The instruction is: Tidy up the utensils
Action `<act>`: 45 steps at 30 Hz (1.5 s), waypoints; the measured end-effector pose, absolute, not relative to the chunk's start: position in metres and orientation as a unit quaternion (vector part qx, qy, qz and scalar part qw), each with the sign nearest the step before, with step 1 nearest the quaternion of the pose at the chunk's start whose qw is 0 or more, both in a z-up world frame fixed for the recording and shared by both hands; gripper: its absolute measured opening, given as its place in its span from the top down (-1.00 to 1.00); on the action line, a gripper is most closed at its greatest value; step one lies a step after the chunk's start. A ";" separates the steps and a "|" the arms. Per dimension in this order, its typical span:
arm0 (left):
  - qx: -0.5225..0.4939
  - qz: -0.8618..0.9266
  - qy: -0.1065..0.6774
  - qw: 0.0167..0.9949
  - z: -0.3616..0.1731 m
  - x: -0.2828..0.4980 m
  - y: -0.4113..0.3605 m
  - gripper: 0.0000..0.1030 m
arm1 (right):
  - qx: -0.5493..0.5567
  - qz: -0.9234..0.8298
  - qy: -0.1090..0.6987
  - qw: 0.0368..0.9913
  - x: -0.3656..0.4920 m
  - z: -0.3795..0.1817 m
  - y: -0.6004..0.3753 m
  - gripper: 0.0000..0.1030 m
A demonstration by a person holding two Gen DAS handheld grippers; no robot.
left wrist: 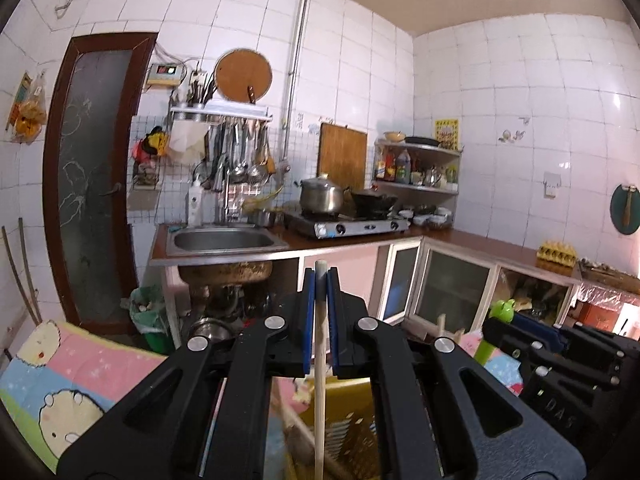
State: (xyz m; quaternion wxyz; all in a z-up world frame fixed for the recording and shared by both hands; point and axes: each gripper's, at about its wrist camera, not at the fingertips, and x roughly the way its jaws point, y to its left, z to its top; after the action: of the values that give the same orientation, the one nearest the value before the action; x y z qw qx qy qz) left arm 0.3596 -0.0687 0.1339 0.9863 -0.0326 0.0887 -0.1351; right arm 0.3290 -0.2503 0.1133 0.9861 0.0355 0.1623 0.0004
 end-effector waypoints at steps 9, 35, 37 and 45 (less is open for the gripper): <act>-0.030 -0.125 0.112 0.985 0.108 0.361 -0.052 0.90 | 0.037 -0.007 0.193 0.980 0.336 0.090 -0.251 0.64; -0.026 -0.074 0.129 0.989 0.128 0.245 -0.006 -0.90 | 0.027 -0.017 0.182 0.983 0.244 0.093 -0.266 -0.71; -0.020 -0.072 0.129 0.989 0.123 0.225 -0.005 -0.90 | 0.023 -0.017 0.170 0.985 0.217 0.090 -0.263 -0.81; -0.030 -0.069 0.132 0.988 0.084 0.152 0.009 -0.90 | 0.037 -0.019 0.151 0.988 0.134 0.055 -0.251 -0.91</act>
State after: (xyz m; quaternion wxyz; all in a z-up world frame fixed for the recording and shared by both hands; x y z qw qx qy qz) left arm 0.1523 0.0088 0.0842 0.9884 -0.0295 0.1323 -0.0689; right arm 0.1339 -0.2511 0.0555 0.9877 0.0365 0.1512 -0.0190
